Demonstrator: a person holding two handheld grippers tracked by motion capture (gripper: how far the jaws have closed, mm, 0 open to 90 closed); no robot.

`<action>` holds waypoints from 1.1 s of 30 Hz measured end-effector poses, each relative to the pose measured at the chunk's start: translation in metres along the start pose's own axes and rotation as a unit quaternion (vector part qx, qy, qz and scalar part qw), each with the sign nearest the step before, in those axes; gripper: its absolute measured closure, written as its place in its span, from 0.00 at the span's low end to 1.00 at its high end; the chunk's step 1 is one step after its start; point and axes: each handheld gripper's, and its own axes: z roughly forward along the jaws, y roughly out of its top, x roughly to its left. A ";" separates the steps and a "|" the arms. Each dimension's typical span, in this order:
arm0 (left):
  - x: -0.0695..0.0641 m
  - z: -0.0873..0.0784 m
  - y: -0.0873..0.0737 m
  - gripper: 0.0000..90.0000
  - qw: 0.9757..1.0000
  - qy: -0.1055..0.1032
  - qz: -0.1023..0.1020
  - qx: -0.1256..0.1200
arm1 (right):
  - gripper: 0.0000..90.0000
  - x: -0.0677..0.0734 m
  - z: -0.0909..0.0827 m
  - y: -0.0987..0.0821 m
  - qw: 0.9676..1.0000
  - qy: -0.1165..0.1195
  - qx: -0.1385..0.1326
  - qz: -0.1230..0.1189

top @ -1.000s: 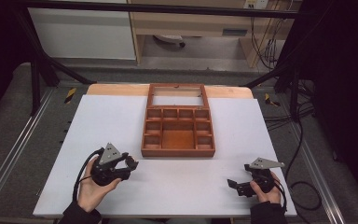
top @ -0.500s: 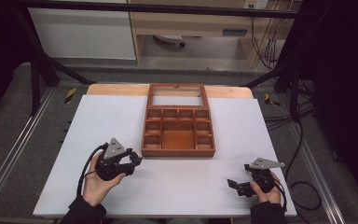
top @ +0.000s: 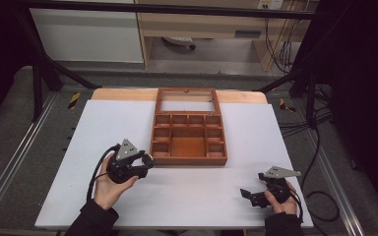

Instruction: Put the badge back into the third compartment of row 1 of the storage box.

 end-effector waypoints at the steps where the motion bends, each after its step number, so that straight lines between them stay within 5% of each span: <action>1: 0.000 0.001 0.002 0.53 1.000 0.000 0.001 0.000 | 0.01 0.000 0.000 0.000 1.000 0.001 0.000 0.001; 33: -0.010 0.036 0.043 0.53 1.000 0.000 0.013 -0.006 | 0.01 0.000 0.000 0.000 1.000 0.002 0.000 0.002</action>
